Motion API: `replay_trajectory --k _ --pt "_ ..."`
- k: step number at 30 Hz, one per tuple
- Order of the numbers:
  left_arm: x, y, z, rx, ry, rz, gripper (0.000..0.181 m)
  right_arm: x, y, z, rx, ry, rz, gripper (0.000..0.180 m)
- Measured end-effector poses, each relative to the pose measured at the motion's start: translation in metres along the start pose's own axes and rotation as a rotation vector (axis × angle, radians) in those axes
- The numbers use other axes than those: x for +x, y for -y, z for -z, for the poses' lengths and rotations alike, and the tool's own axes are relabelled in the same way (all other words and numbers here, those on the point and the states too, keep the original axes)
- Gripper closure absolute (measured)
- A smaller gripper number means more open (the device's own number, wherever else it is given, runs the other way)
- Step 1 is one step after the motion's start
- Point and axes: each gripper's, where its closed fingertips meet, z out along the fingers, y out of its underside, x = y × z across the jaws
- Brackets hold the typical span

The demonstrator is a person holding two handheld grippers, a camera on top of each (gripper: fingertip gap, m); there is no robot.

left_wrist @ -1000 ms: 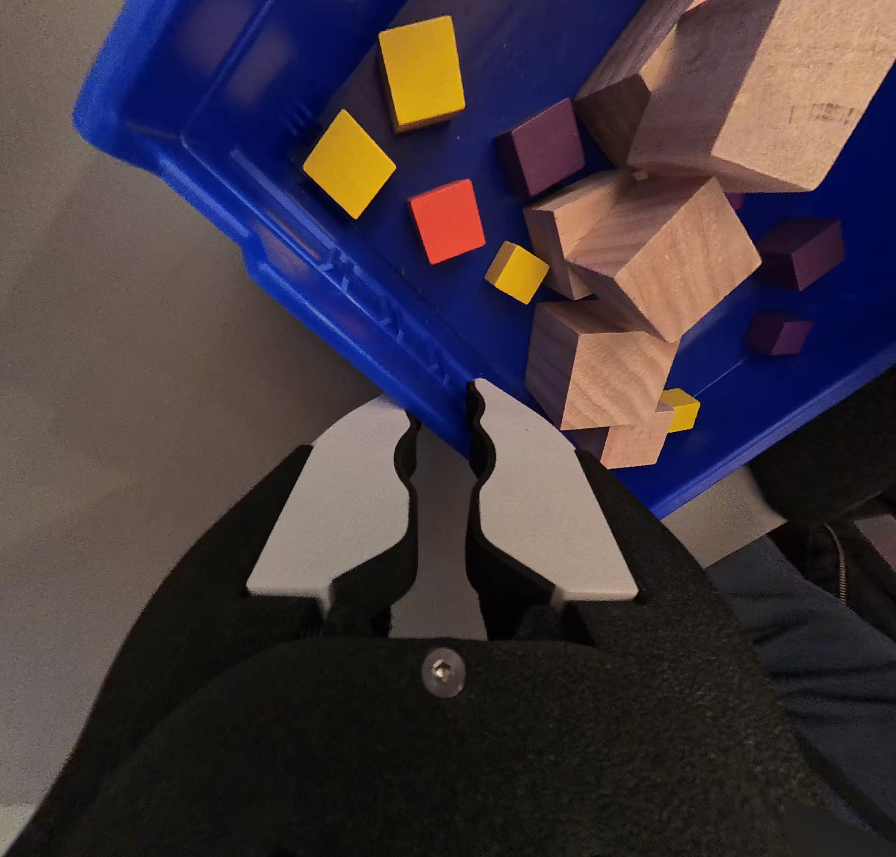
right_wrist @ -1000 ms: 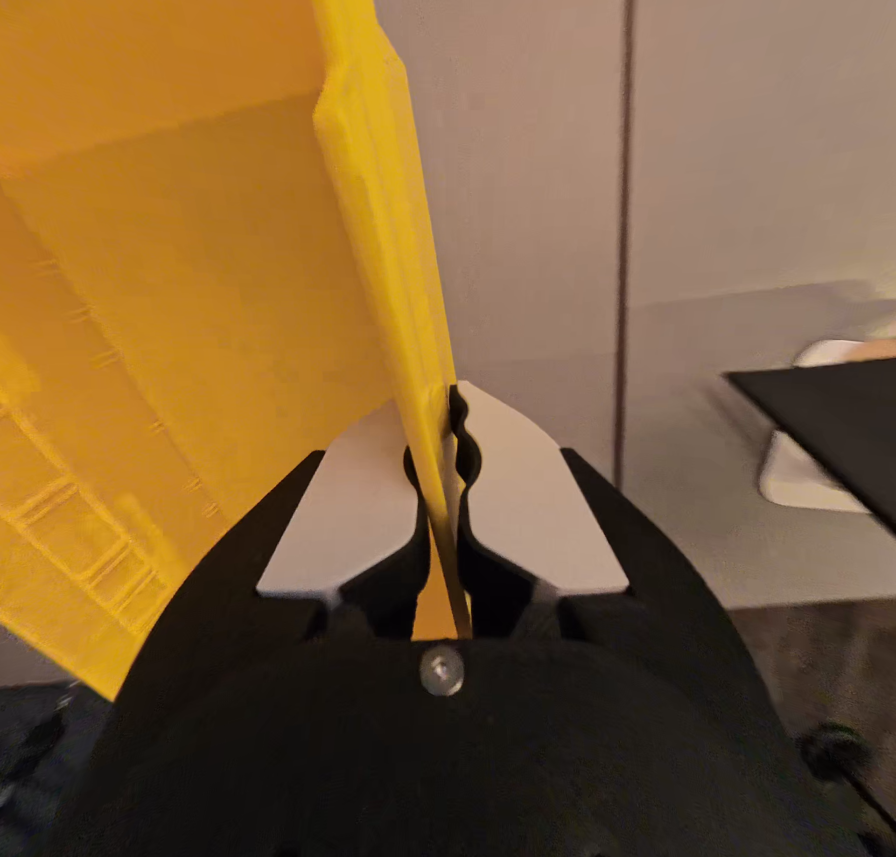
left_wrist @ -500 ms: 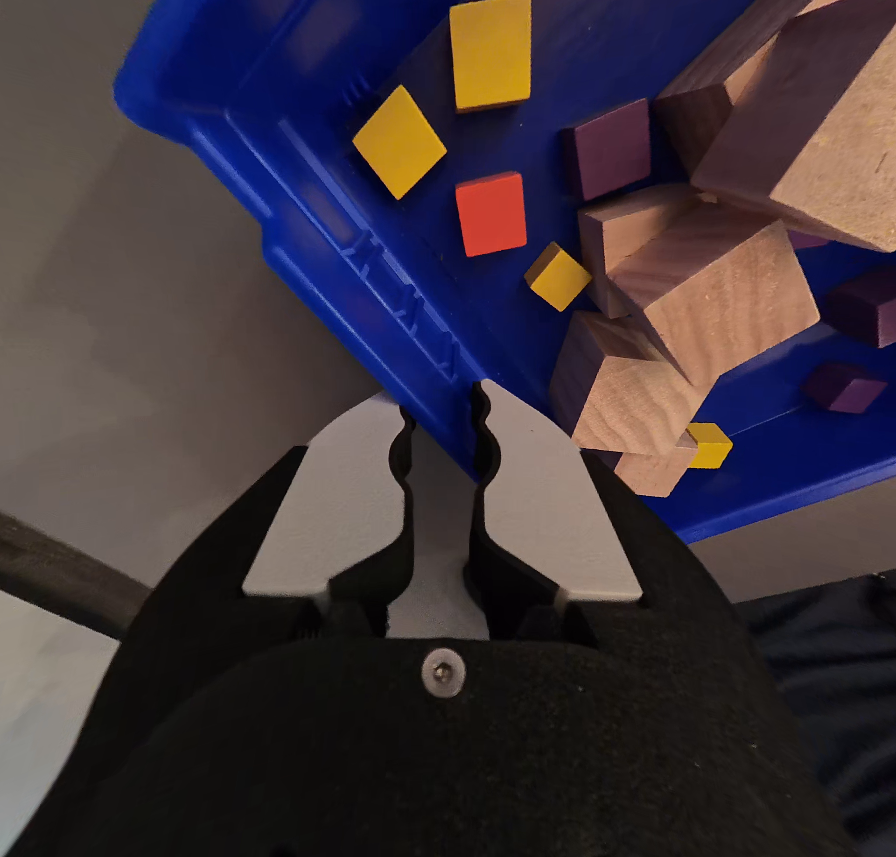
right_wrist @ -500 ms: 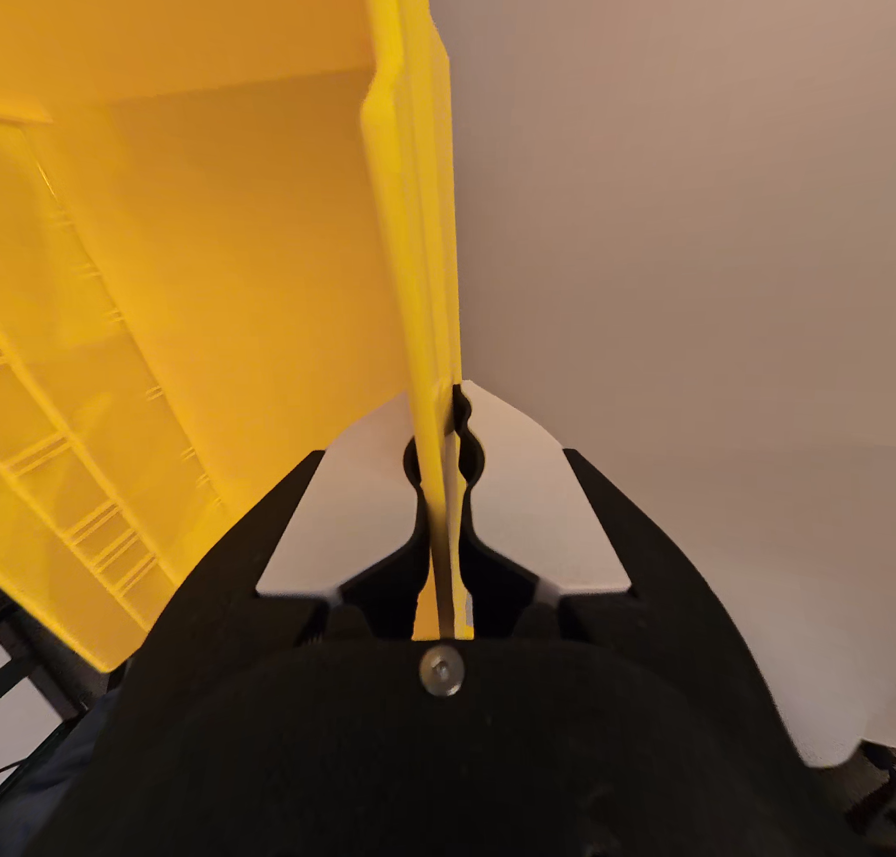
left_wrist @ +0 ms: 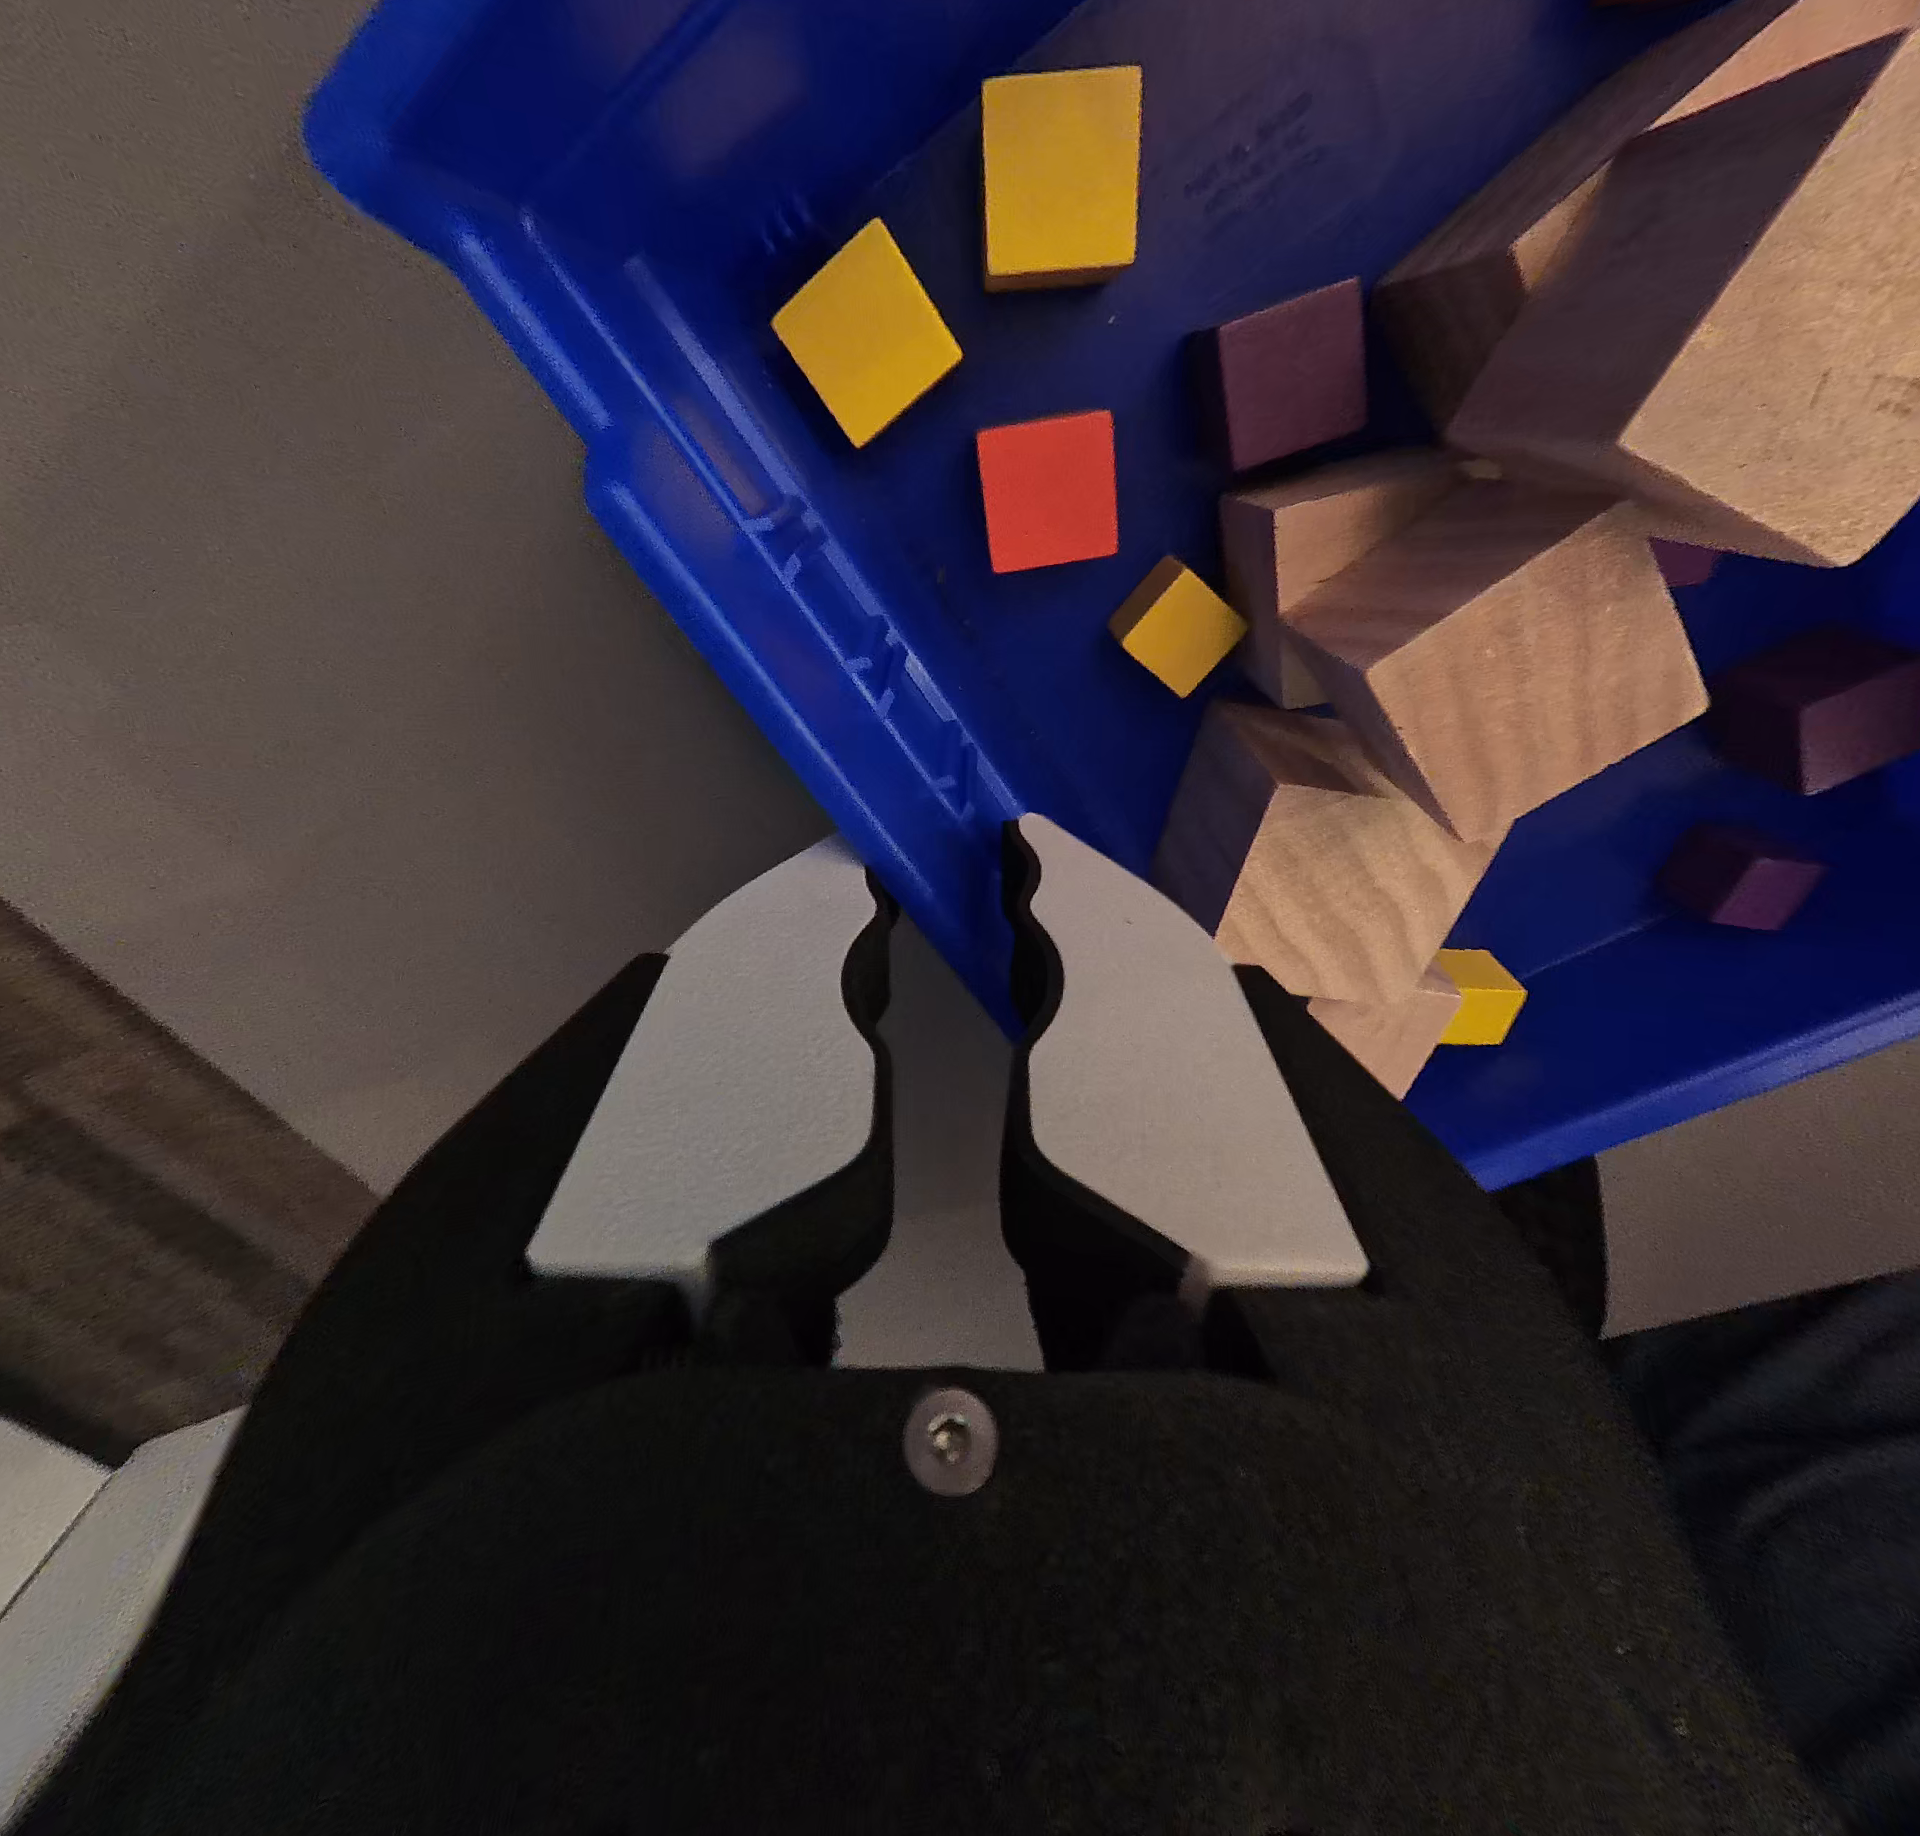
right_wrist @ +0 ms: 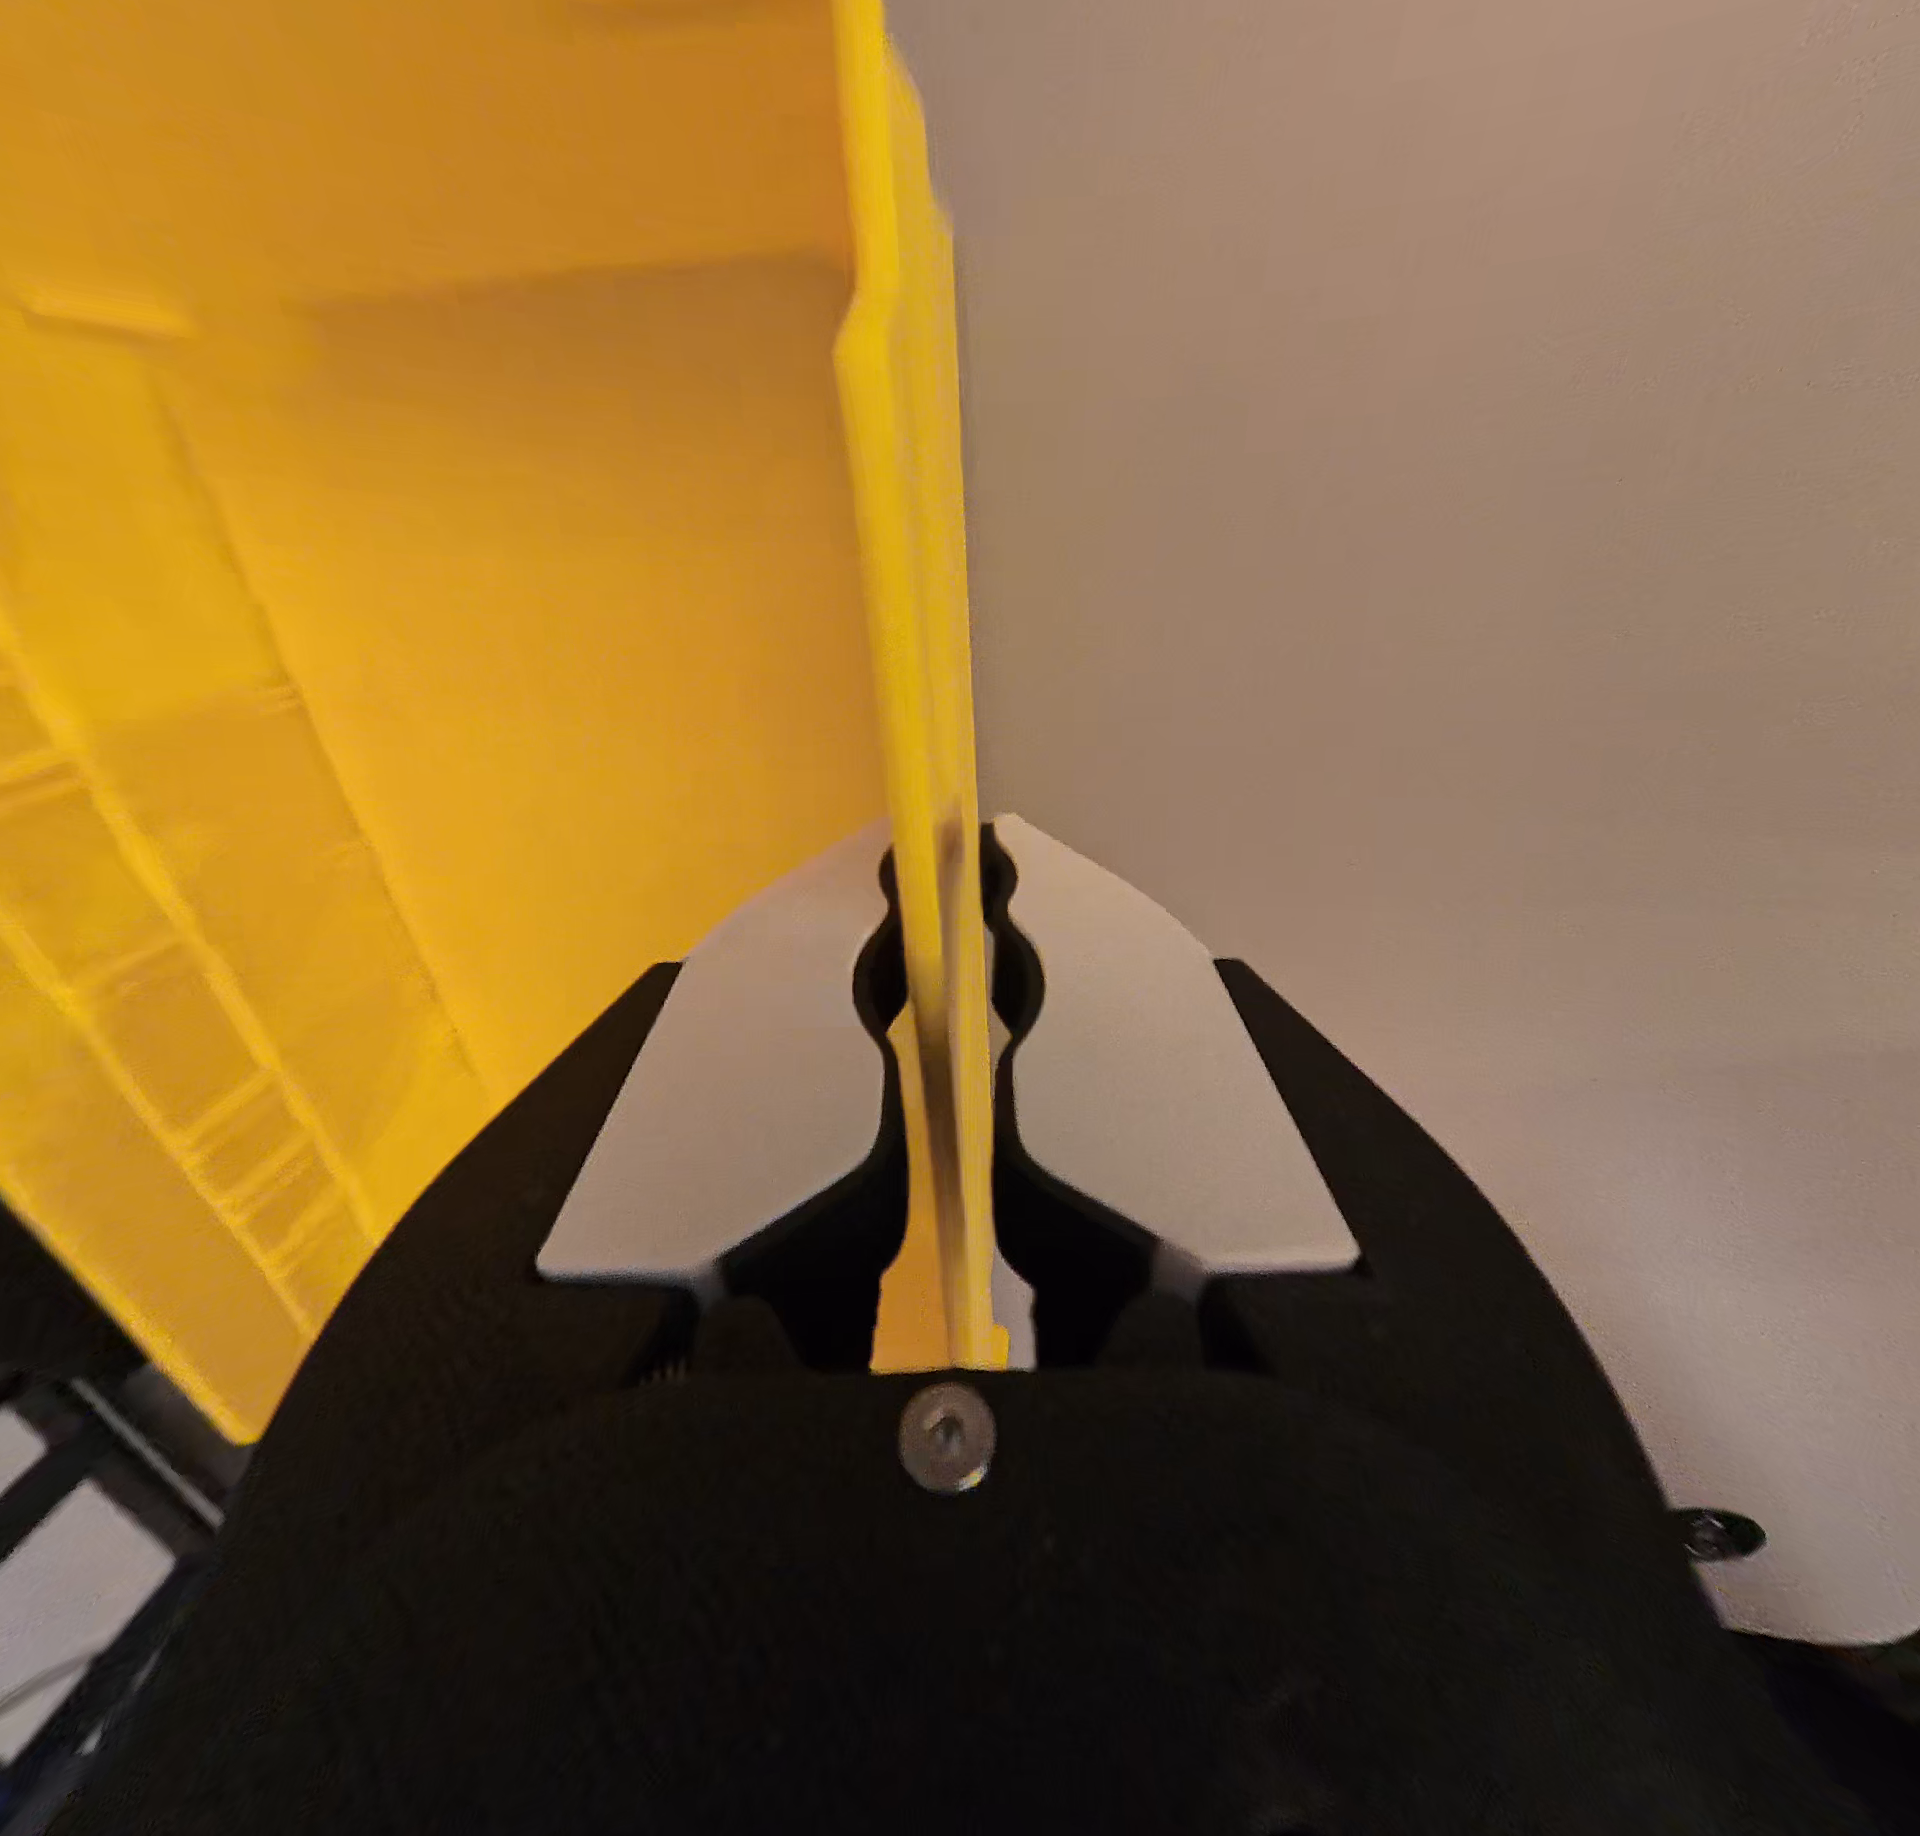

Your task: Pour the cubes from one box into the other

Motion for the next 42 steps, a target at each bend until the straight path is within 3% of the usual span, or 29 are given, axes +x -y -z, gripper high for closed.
replay_trajectory --k 3,5,9,12,14,17,21,29,36,39,42 --pt "0.001 0.000 0.000 0.017 -0.045 0.009 0.165 -0.005 0.030 0.051 0.189 -0.066 -0.026 0.157" --pt "0.001 0.000 0.000 0.017 -0.051 0.008 0.165 -0.040 0.053 0.096 0.377 -0.074 0.046 0.157" --pt "0.001 0.001 0.000 0.011 -0.060 0.008 0.166 -0.195 0.059 0.154 0.714 0.075 0.385 0.156" --pt "0.001 0.001 0.000 0.014 -0.070 0.017 0.167 -0.313 0.035 0.155 0.858 0.370 0.482 0.141" --pt "0.001 0.003 0.000 0.023 -0.082 0.041 0.168 -0.363 0.027 0.114 0.752 0.418 0.504 0.136" --pt "0.000 0.005 0.000 0.044 -0.097 0.085 0.170 -0.407 0.015 0.032 0.479 0.304 0.548 0.135" --pt "0.001 0.007 -0.001 0.070 -0.141 0.191 0.173 -0.450 0.003 -0.017 0.330 0.250 0.553 0.131" --pt "0.002 0.010 -0.005 0.047 -0.255 0.432 0.174 -0.447 -0.005 -0.065 0.122 -0.019 0.506 0.133" --pt "0.001 0.013 -0.011 0.042 -0.223 0.470 0.173 -0.436 -0.010 -0.093 0.013 -0.093 0.493 0.151" --pt "0.001 0.013 -0.013 0.034 -0.216 0.473 0.172 -0.445 -0.016 -0.101 -0.026 0.012 0.454 0.171" --pt "0.001 0.012 -0.013 0.027 -0.175 0.431 0.173 -0.445 -0.017 -0.102 -0.035 0.005 0.458 0.172"
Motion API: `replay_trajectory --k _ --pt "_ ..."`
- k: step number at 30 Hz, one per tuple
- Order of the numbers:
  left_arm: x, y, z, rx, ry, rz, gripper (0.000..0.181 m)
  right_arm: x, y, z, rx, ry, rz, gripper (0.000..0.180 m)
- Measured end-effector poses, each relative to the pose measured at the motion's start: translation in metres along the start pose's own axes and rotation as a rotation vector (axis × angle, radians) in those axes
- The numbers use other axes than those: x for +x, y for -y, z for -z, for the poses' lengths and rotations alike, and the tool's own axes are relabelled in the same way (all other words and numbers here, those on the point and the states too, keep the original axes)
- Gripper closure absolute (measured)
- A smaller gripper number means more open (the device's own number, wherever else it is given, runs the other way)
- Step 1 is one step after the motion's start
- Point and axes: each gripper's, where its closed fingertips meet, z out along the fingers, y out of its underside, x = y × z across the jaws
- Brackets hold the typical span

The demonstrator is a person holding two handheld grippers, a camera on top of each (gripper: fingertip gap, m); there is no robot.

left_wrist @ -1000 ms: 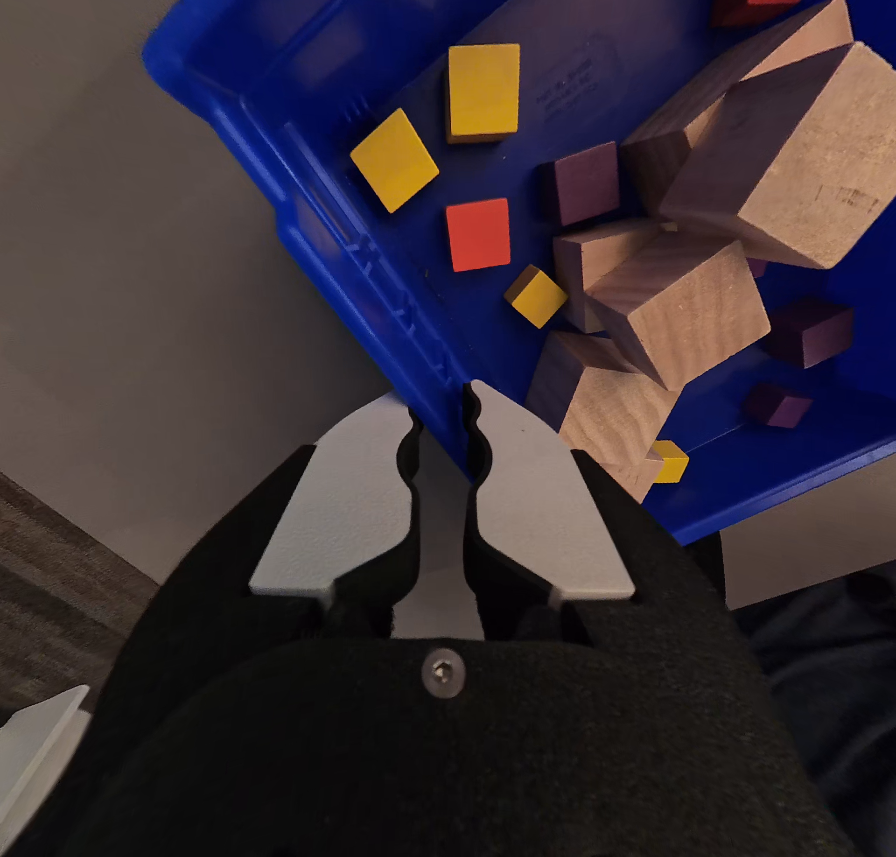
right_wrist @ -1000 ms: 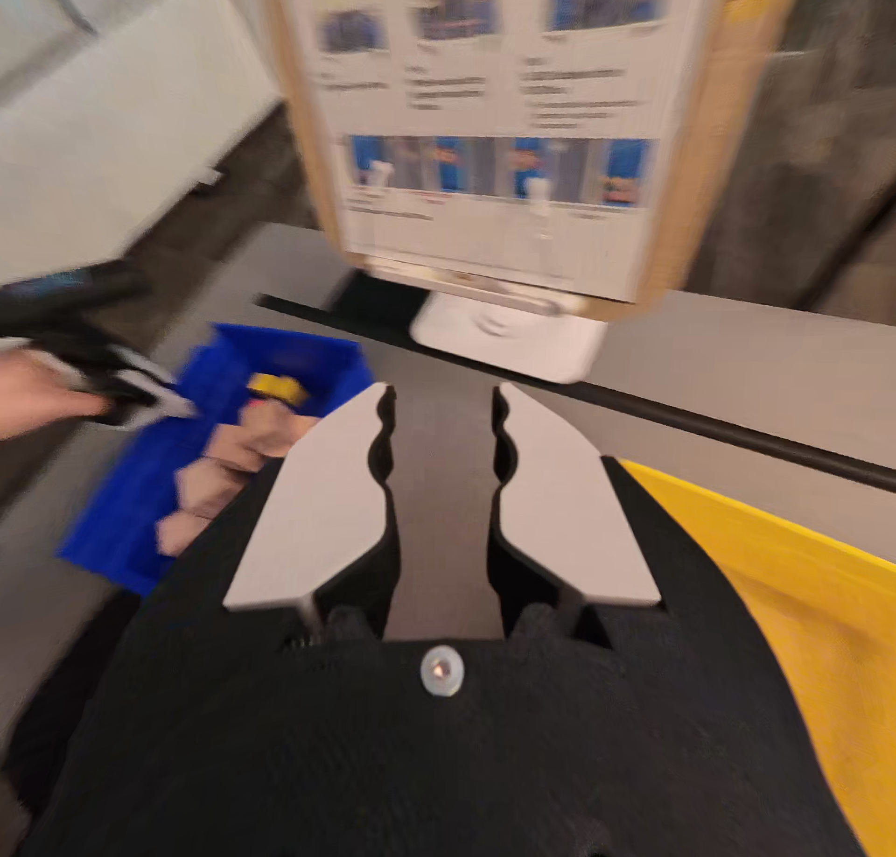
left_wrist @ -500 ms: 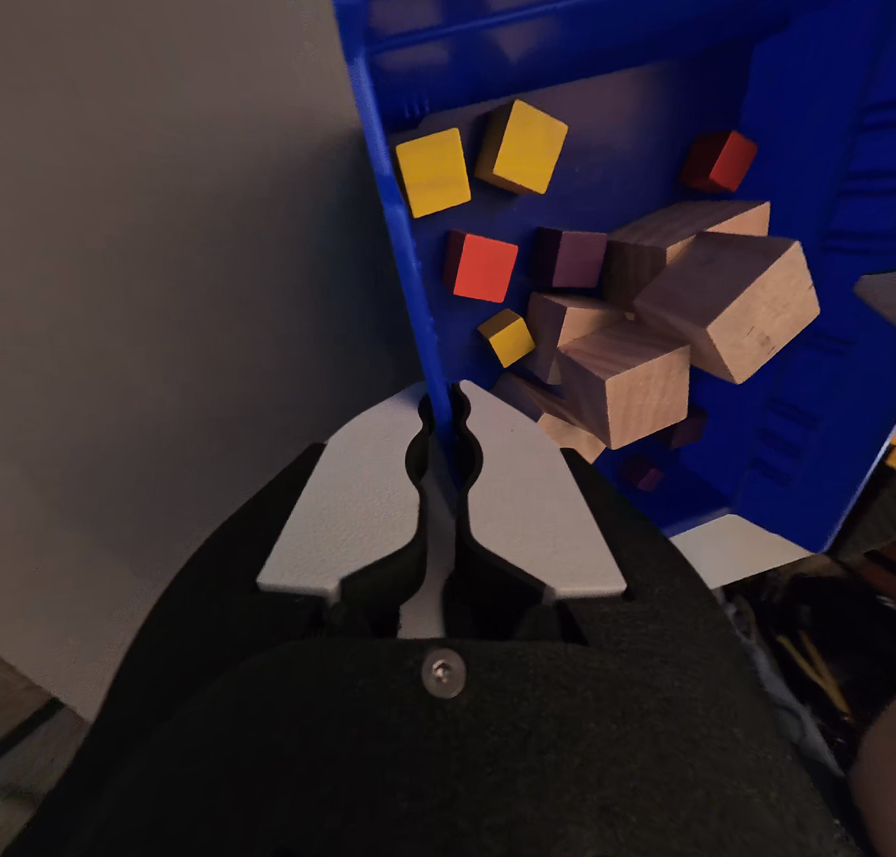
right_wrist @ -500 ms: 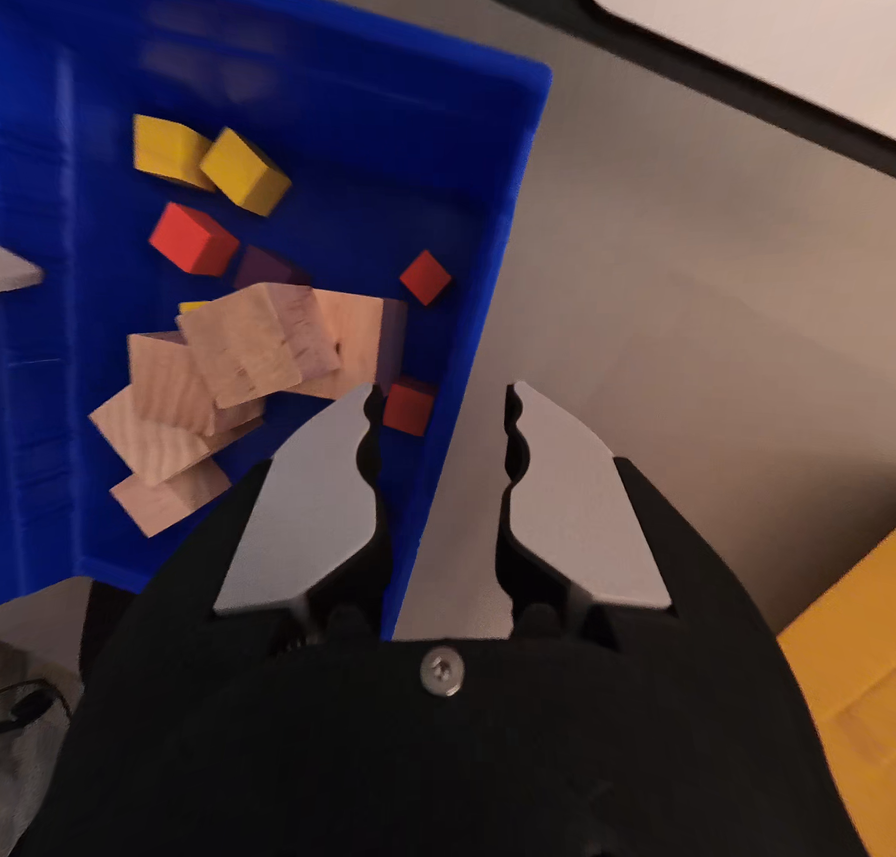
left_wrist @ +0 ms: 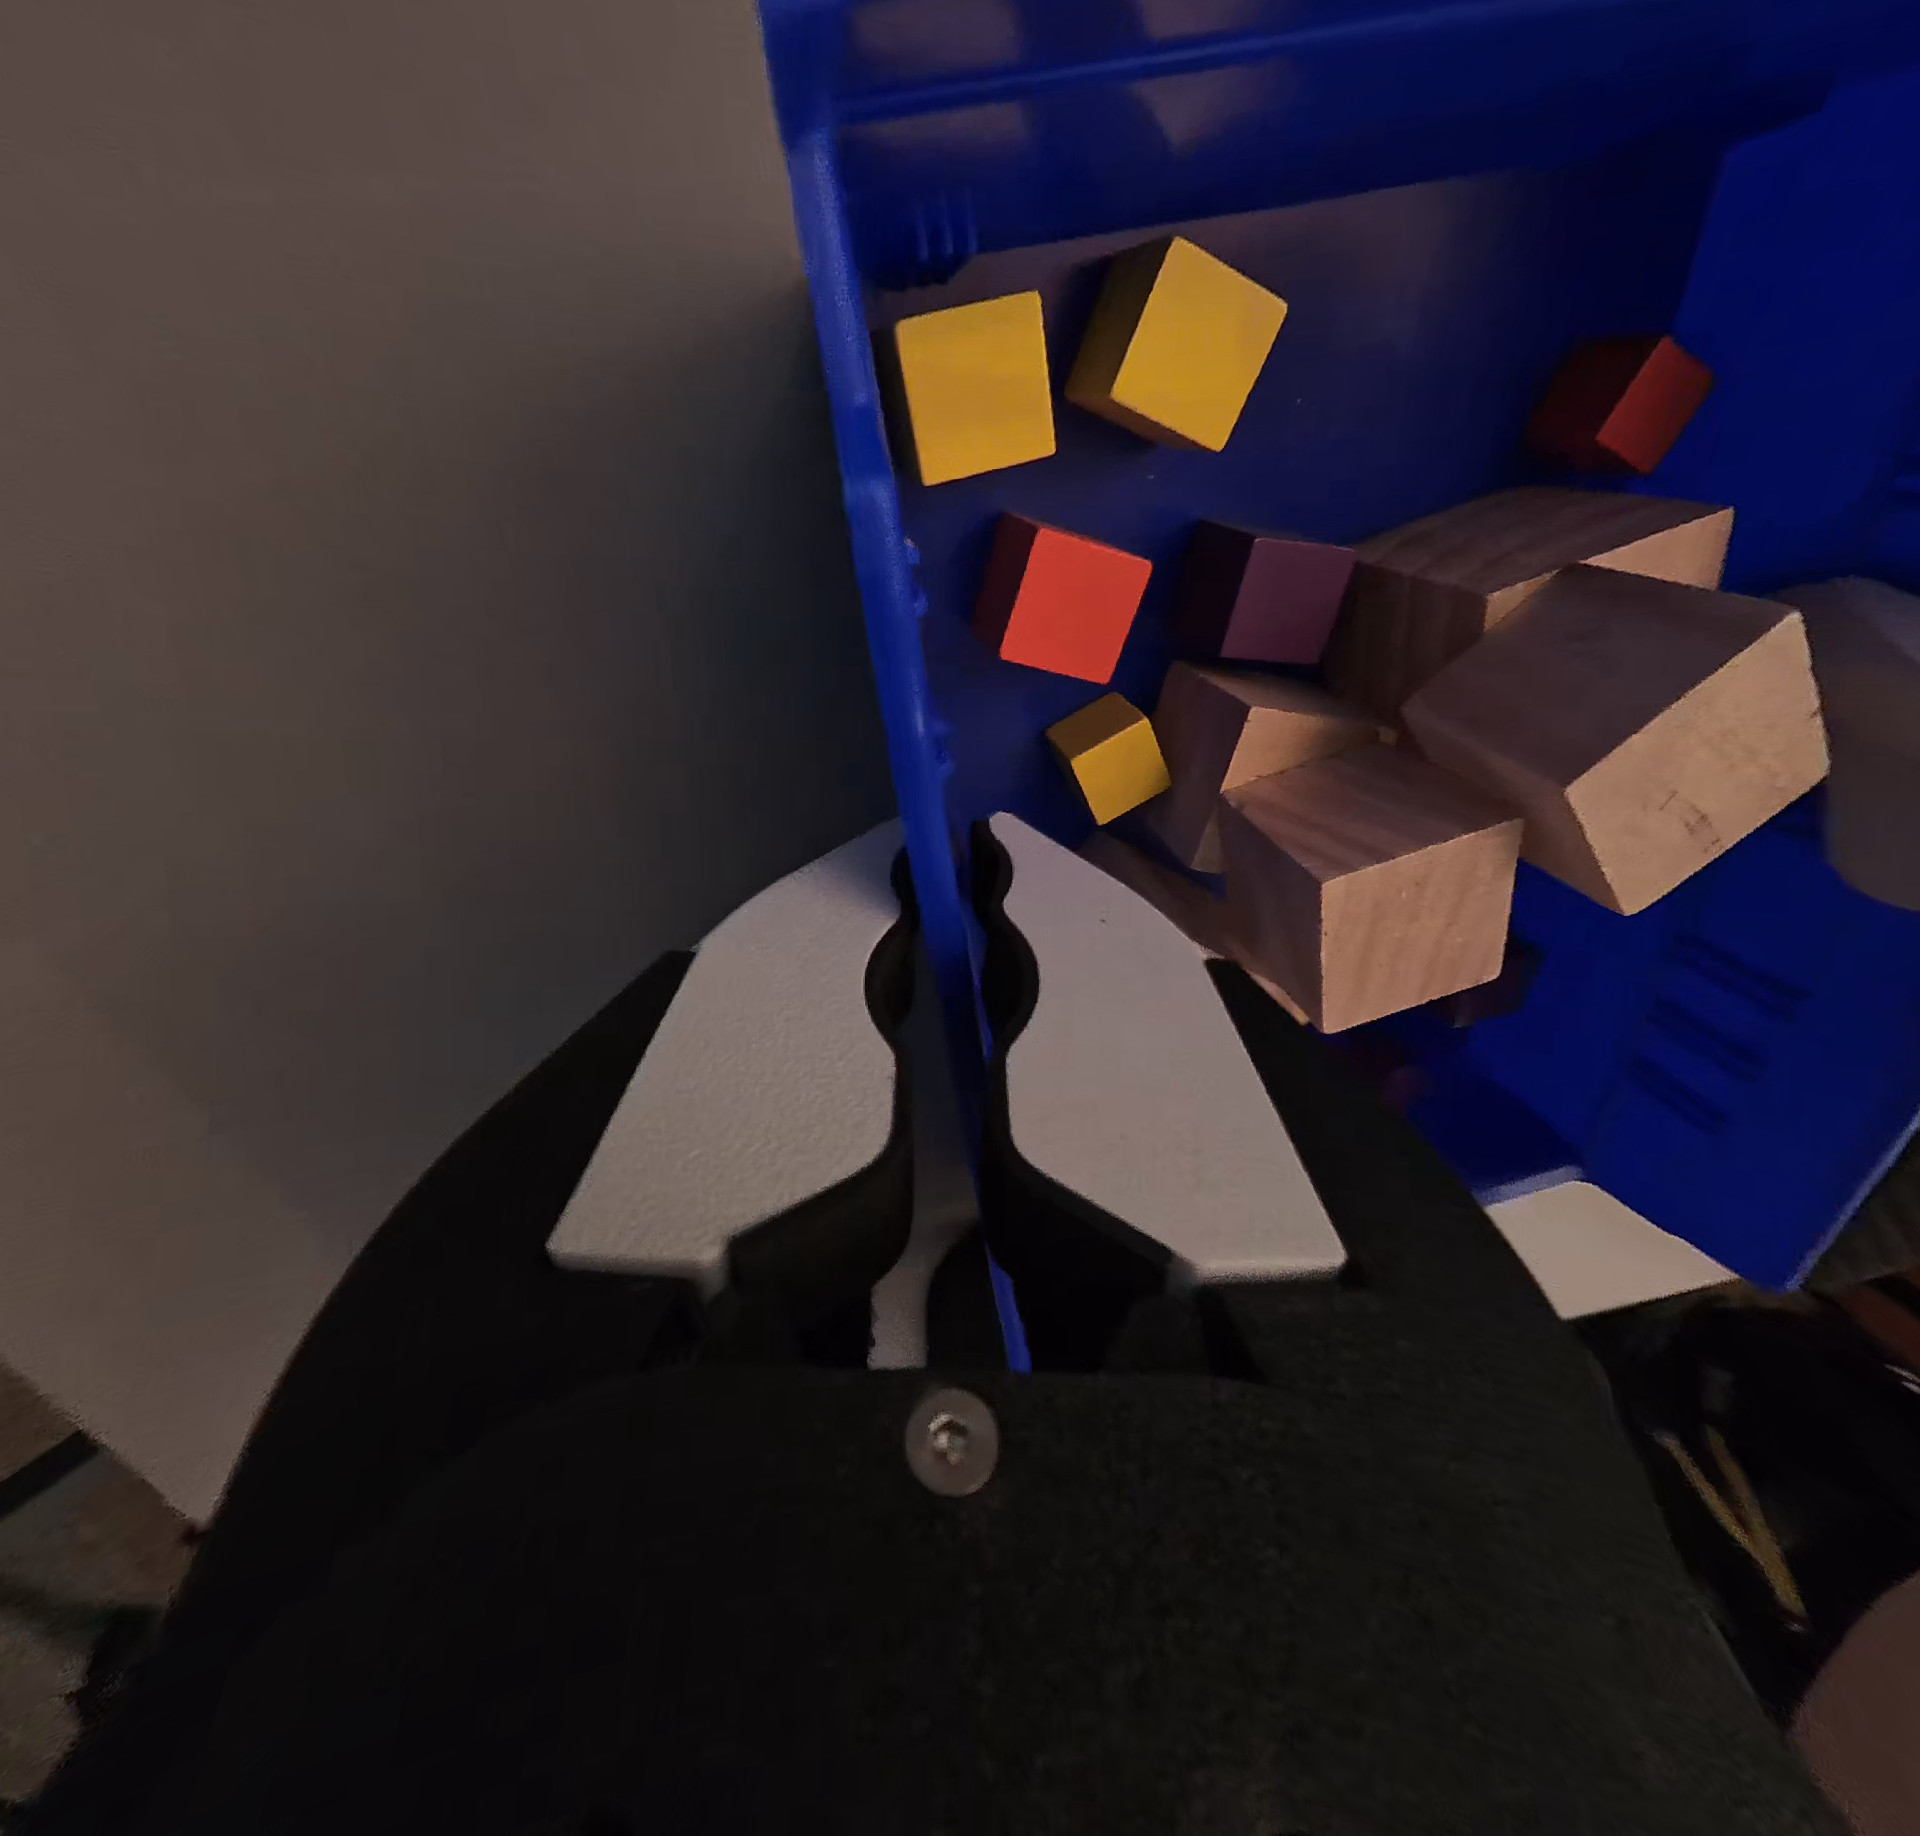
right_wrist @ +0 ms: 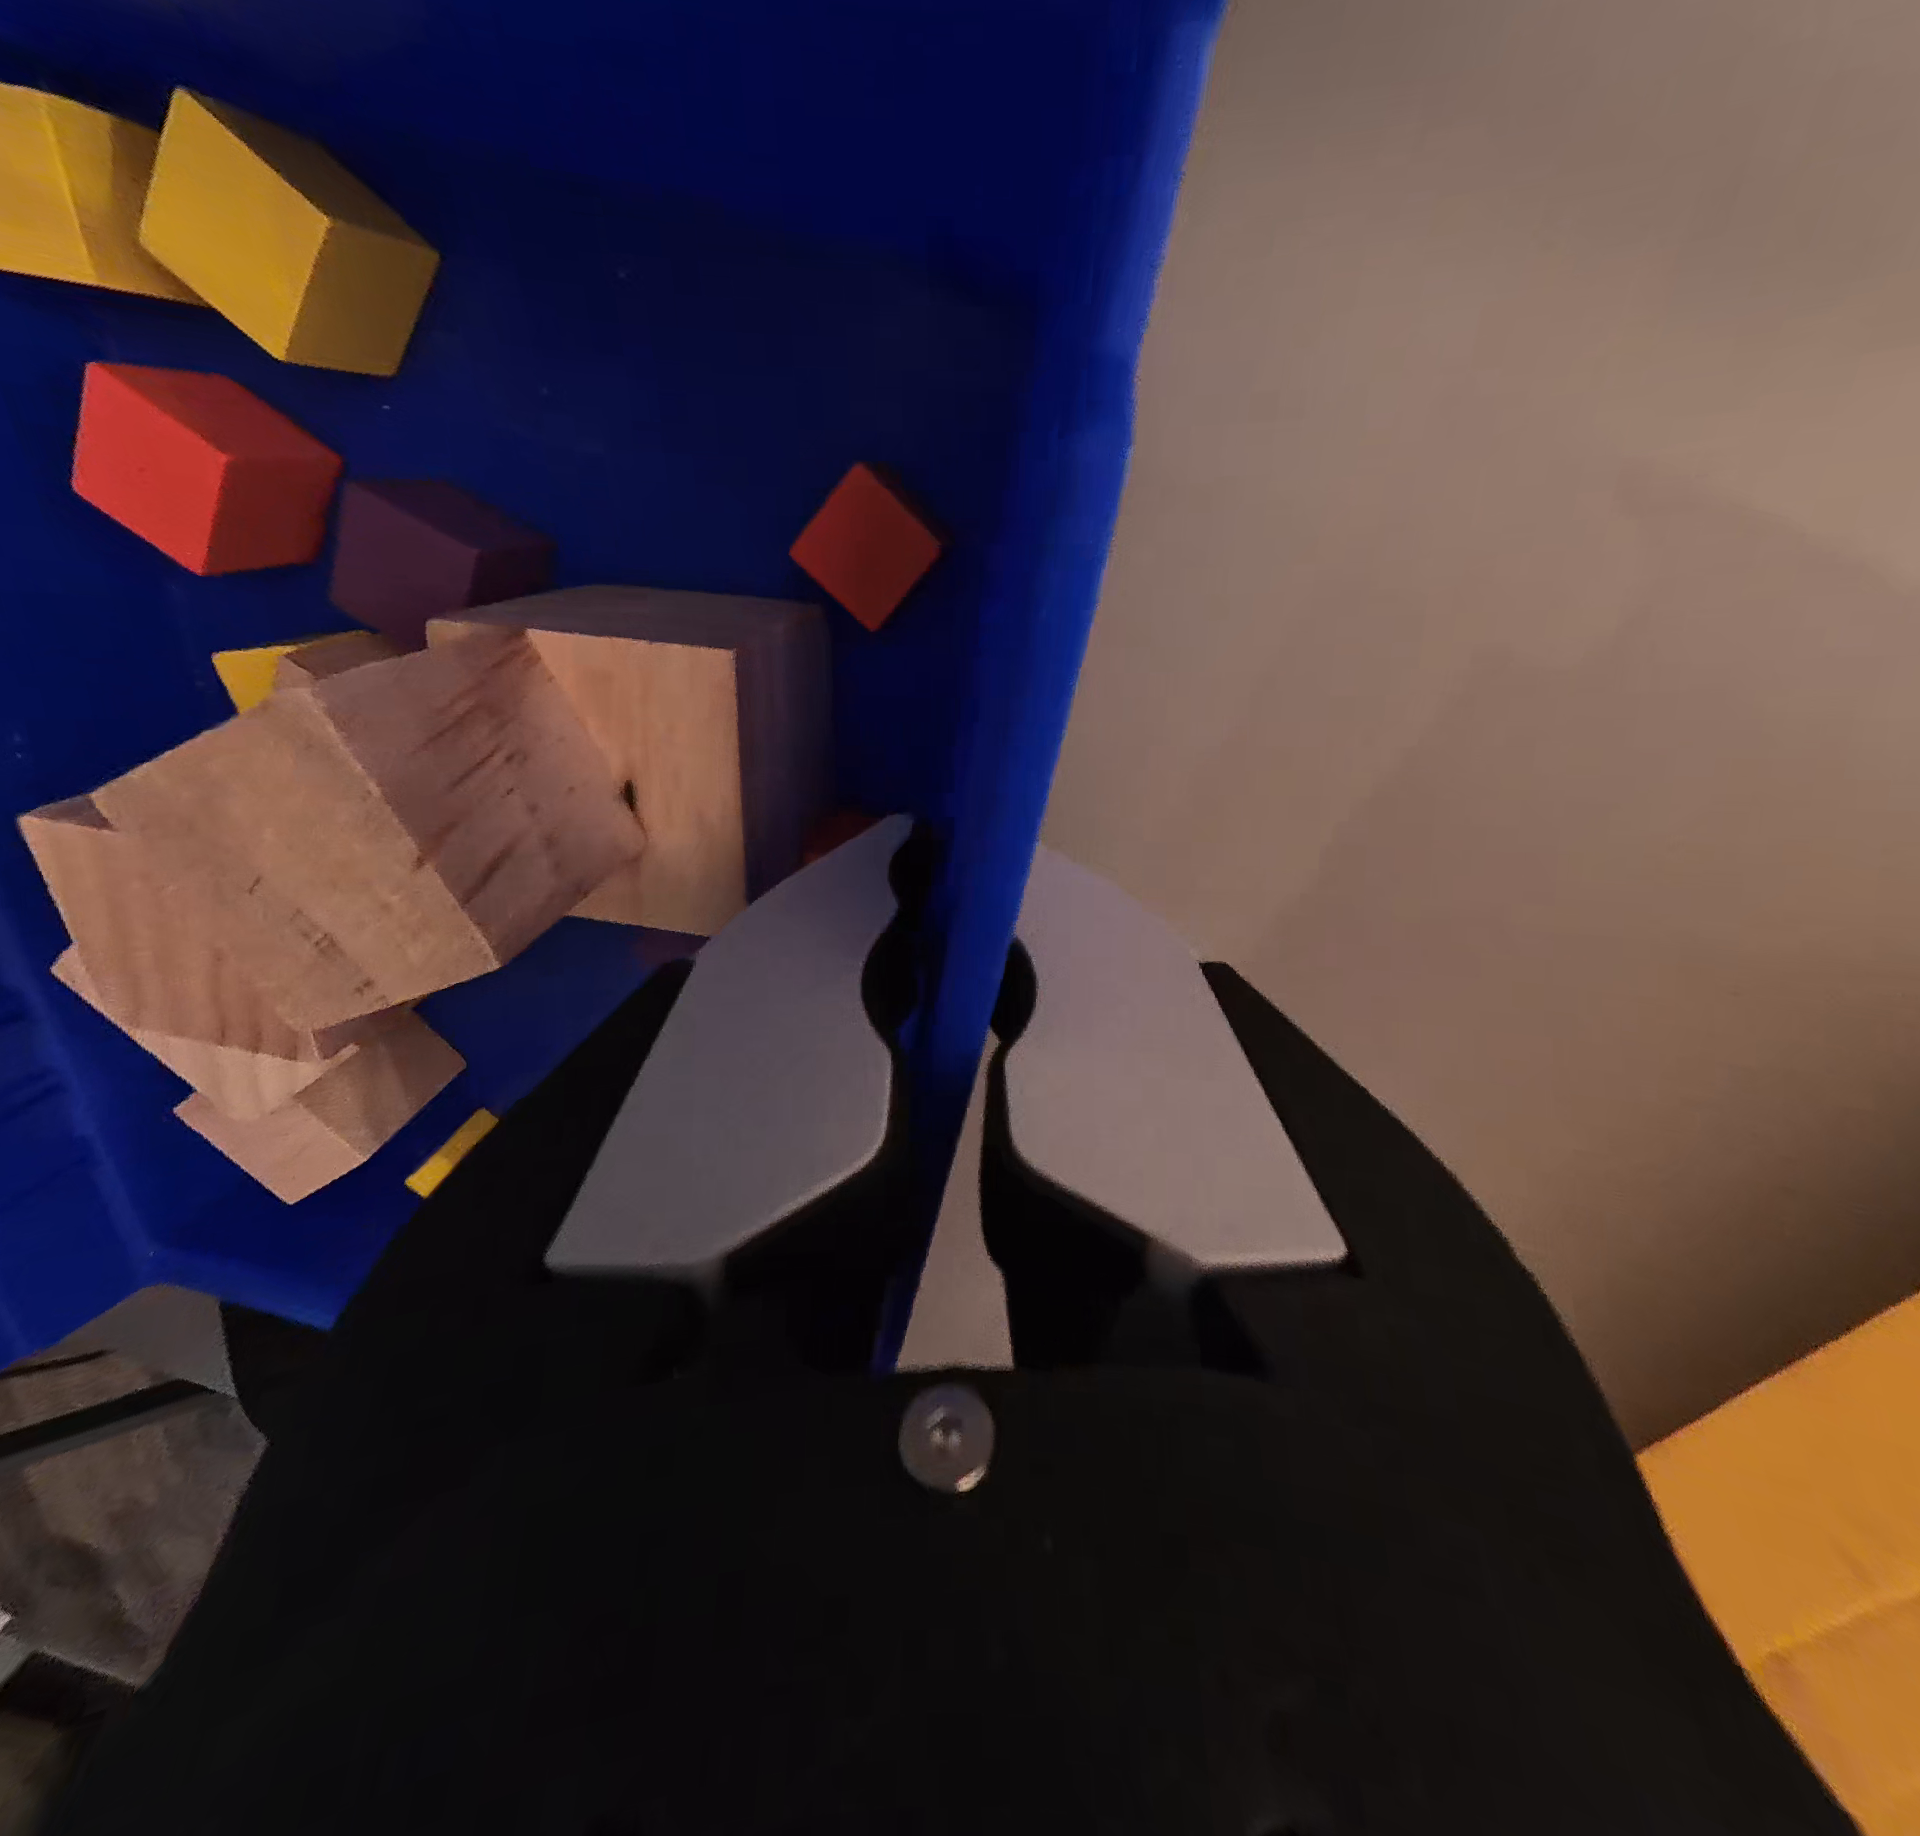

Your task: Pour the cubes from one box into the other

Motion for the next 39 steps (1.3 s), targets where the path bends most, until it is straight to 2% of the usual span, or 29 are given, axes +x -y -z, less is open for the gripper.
replay_trajectory --k 4,8,11,15,21,27,33,39 --pt "0.000 -0.001 0.000 -0.021 0.112 -0.068 0.173 0.000 -0.001 0.000 -0.007 -0.002 -0.013 0.172" --pt "0.014 -0.009 0.005 -0.073 0.100 -0.071 0.174 0.008 -0.013 0.008 -0.068 0.051 -0.013 0.173" --pt "0.037 -0.007 0.018 -0.078 0.093 -0.086 0.173 0.025 -0.013 0.029 -0.045 0.052 -0.023 0.174" --pt "0.081 0.005 0.047 -0.064 0.169 -0.153 0.173 0.054 -0.018 0.065 -0.023 0.059 -0.052 0.173" --pt "0.184 0.032 0.111 0.028 0.220 -0.289 0.173 0.127 -0.027 0.150 0.093 0.106 -0.130 0.173" --pt "0.324 0.053 0.143 0.132 0.148 -0.439 0.173 0.238 -0.061 0.247 0.209 -0.004 -0.234 0.173" --pt "0.450 0.057 0.116 0.170 -0.038 -0.554 0.173 0.348 -0.115 0.304 0.249 -0.181 -0.330 0.173" --pt "0.518 0.057 0.077 0.148 -0.146 -0.579 0.174 0.414 -0.150 0.309 0.230 -0.294 -0.366 0.173"
